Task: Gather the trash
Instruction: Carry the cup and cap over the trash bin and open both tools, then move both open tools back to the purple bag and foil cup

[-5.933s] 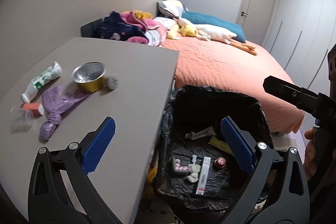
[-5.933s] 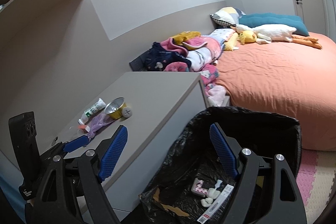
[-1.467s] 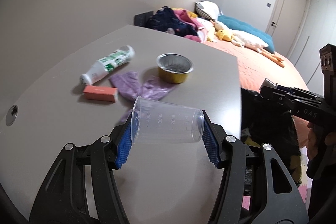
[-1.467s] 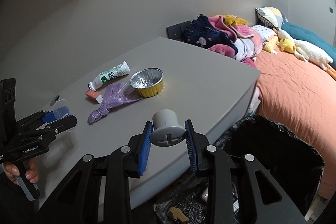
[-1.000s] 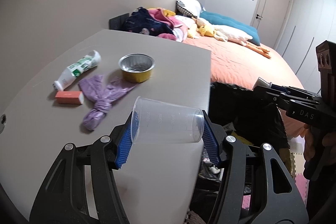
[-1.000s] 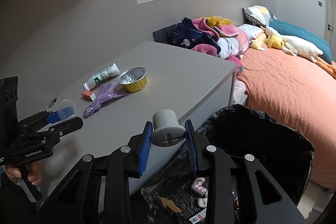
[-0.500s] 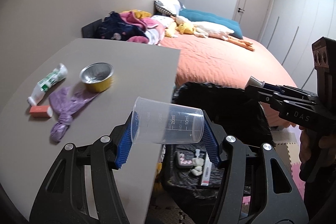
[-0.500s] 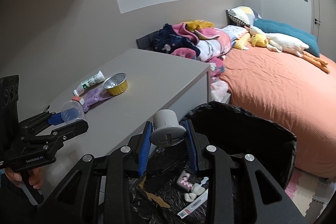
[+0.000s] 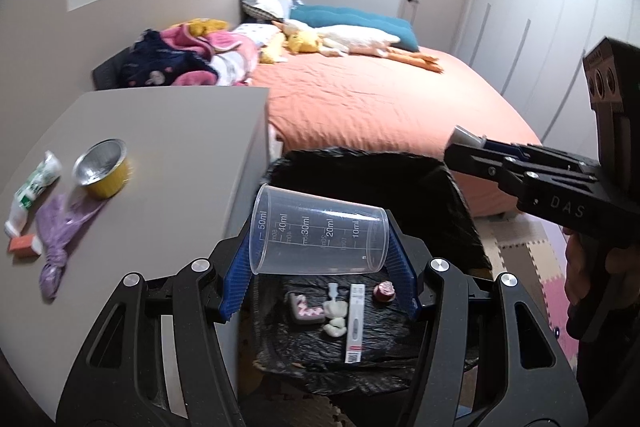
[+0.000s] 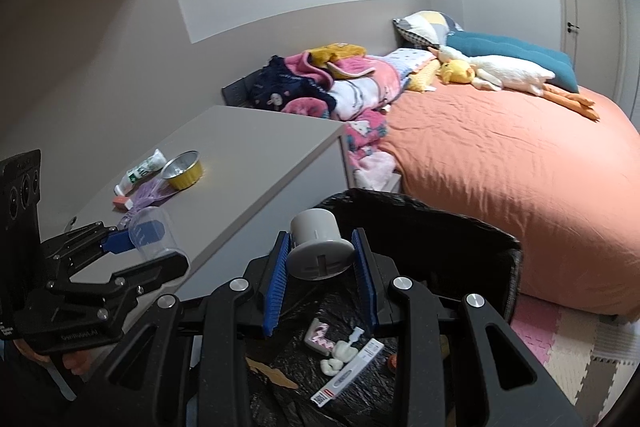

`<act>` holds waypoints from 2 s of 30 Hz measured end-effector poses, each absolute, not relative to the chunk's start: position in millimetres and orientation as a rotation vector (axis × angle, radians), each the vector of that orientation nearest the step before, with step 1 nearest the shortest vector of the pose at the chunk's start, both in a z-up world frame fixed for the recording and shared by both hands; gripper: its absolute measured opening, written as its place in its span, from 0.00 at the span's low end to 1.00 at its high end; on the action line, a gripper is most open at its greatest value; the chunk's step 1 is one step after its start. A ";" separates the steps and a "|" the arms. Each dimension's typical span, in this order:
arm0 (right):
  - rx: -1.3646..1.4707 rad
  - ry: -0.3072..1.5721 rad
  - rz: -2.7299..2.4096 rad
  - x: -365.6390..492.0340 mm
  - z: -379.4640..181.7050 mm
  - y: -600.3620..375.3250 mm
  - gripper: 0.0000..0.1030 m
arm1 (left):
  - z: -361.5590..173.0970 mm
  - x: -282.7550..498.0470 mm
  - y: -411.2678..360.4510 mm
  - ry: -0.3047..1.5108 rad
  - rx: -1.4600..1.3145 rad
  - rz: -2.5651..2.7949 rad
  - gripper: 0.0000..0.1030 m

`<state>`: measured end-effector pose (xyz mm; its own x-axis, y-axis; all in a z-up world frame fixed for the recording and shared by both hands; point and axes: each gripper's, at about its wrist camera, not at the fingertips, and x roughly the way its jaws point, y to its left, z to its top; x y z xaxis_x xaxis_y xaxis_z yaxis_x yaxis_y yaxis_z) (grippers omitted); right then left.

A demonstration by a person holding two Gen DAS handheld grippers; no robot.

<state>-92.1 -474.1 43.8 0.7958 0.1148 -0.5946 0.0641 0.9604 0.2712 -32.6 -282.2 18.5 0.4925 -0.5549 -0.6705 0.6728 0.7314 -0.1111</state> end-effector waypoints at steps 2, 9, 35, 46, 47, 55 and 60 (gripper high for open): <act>0.291 0.654 0.010 -95.7 42.2 -480.8 0.32 | 16.7 -35.8 -290.7 0.748 0.187 -0.767 0.56; 0.322 0.661 -0.041 -104.3 39.7 -499.1 0.32 | 10.2 -41.9 -313.5 0.763 0.227 -0.837 0.56; 0.472 0.640 -0.116 -115.0 31.2 -523.7 0.78 | -0.5 -45.1 -317.9 0.769 0.287 -0.759 0.94; 0.432 0.648 -0.047 -94.3 36.4 -491.1 0.78 | -0.6 -33.5 -290.7 0.764 0.262 -0.701 0.94; 0.431 0.647 -0.042 -92.7 36.7 -488.4 0.78 | -0.3 -32.3 -287.8 0.762 0.259 -0.695 0.94; 0.425 0.638 0.012 -73.6 41.6 -462.7 0.78 | 1.4 -21.4 -256.6 0.759 0.246 -0.638 0.94; 0.425 0.640 0.037 -60.7 44.3 -447.6 0.78 | 1.9 -15.2 -238.2 0.760 0.226 -0.601 0.94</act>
